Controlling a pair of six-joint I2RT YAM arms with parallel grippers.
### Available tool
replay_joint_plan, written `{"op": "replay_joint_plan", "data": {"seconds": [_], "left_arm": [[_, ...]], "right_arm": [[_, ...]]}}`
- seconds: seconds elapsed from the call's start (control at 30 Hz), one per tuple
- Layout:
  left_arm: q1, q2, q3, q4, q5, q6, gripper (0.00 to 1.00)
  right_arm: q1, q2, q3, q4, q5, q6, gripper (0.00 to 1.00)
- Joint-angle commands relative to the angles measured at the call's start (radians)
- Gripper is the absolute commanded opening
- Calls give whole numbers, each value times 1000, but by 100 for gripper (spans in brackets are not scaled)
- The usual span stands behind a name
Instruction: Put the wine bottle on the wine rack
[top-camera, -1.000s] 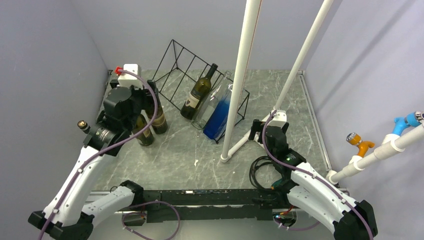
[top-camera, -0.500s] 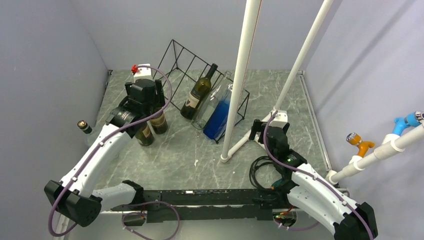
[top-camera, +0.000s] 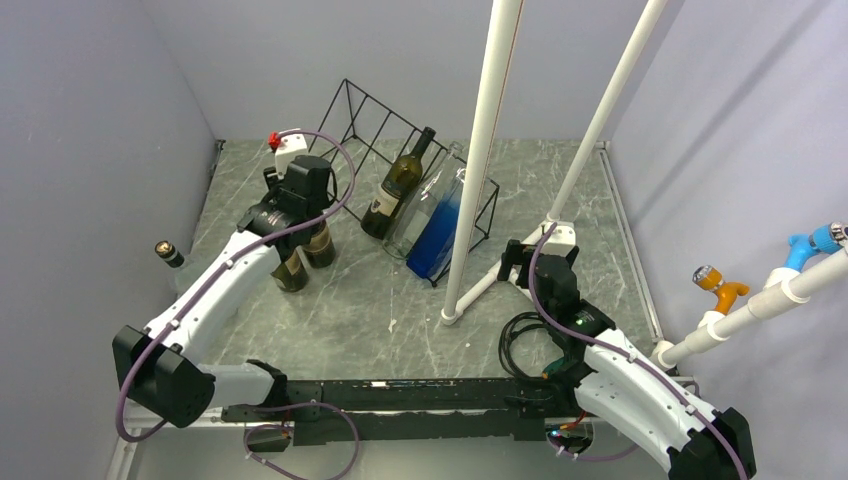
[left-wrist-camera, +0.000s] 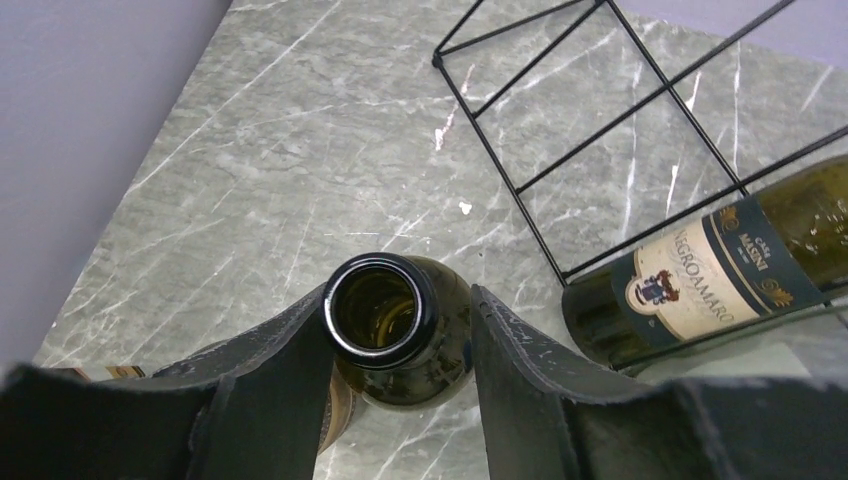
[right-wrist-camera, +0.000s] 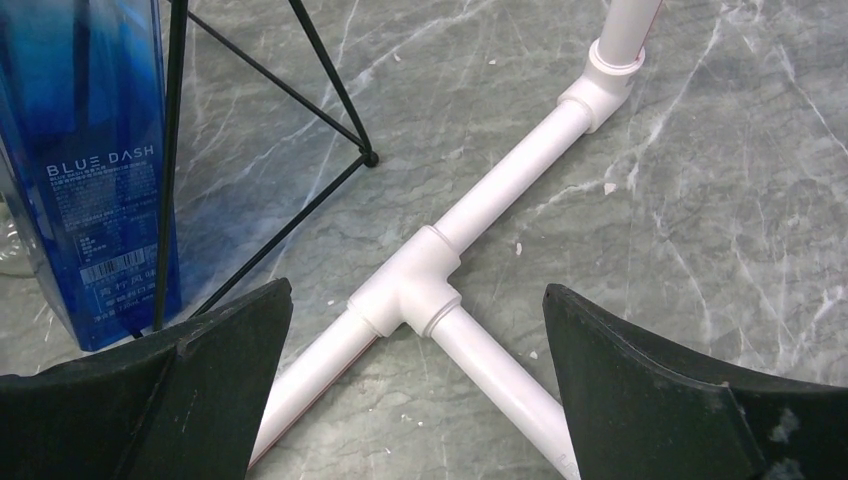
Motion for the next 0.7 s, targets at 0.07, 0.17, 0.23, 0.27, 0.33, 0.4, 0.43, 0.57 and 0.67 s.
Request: {"op": "replay_joint_plan", "data": {"seconds": [0.07,0.17,0.23,0.27,0.33,0.4,0.43,0.57,0.67], "left_arm": [[-18,10,-7,29,-157,-83,52],[-24,12,-25,52,-191,-95,50],[-28,17,-32,70,-197,-93,48],[-35,23,-33,72,-209,-96,47],[-49,39,-26,62,-246,-109,45],[-60,55,-13,38,-285,-134,44],[-63,64,-8,34,-294,-142,43],[-68,79,-2,45,-284,-142,39],[-68,92,20,33,-281,-137,30]], "right_arm": [[-1,-8,-4,44,-7,6,100],[-2,-8,-4,44,-9,6,100],[-1,-6,-4,44,-10,6,100],[-1,-5,-4,44,-9,6,100],[-1,-5,-3,43,-8,7,100],[-1,-3,-3,41,-7,7,100],[-1,-3,-3,41,-8,7,100],[-1,-5,-3,38,-6,9,100],[-1,-6,-3,37,-7,10,100]]}}
